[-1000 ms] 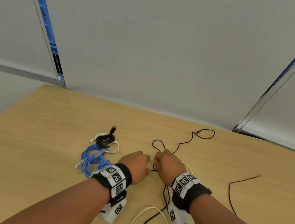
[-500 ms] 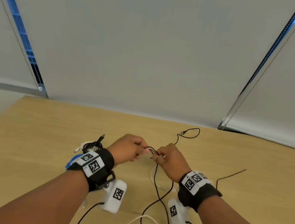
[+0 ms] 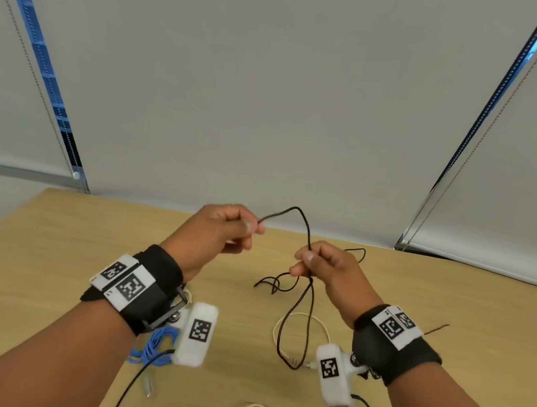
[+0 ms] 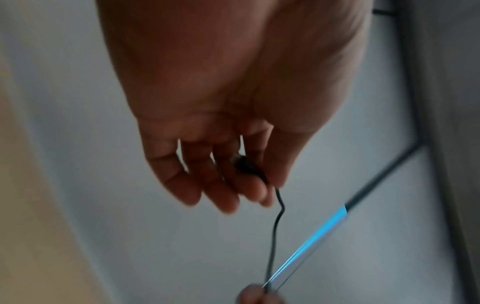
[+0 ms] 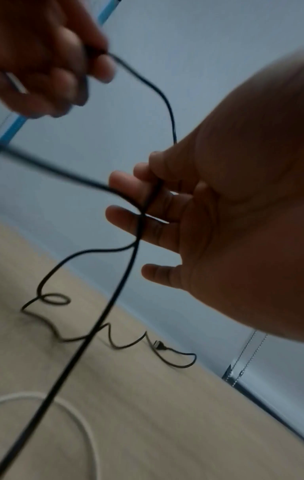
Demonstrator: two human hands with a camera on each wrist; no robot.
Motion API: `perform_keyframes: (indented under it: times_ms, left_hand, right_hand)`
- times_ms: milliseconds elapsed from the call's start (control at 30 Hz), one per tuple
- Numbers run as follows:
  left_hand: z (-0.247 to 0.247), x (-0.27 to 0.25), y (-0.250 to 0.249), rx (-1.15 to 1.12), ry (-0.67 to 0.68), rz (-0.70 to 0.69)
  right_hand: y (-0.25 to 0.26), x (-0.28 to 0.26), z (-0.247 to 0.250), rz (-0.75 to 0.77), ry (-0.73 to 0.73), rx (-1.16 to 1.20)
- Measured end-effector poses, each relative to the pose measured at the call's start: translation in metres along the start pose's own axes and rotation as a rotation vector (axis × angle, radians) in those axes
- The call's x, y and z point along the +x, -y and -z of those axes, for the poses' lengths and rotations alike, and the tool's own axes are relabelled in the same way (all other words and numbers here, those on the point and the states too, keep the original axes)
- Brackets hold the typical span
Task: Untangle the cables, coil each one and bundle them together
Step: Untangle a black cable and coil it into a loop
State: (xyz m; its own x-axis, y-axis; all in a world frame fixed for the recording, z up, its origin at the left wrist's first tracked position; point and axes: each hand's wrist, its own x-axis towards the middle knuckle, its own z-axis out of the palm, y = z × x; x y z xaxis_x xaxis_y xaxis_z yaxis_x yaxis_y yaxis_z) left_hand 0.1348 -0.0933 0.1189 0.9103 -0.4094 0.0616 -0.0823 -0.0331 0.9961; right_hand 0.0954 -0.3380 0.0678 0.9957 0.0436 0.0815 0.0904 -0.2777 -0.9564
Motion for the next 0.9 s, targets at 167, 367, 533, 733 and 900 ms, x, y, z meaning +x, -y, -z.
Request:
perform_keyframes:
  times_ms: [167, 367, 533, 733, 900]
  left_hand:
    - [-0.004, -0.012, 0.007, 0.01, 0.201, 0.047]
    - [0.003, -0.002, -0.02, -0.701, 0.027, -0.201]
    - [0.016, 0.005, -0.002, -0.118, -0.314, -0.101]
    - [0.0, -0.003, 0.062, 0.719, -0.278, 0.196]
    - [-0.044, -0.006, 0.064, 0.856, 0.091, -0.314]
  right_hand:
    - [0.012, 0.006, 0.009, 0.047, -0.021, -0.018]
    - [-0.019, -0.01, -0.006, -0.088, 0.311, -0.23]
    - [-0.044, -0.027, -0.008, -0.155, 0.251, -0.193]
    - [-0.029, -0.023, 0.002, -0.194, 0.062, -0.299]
    - [-0.007, -0.019, -0.003, -0.038, 0.211, -0.403]
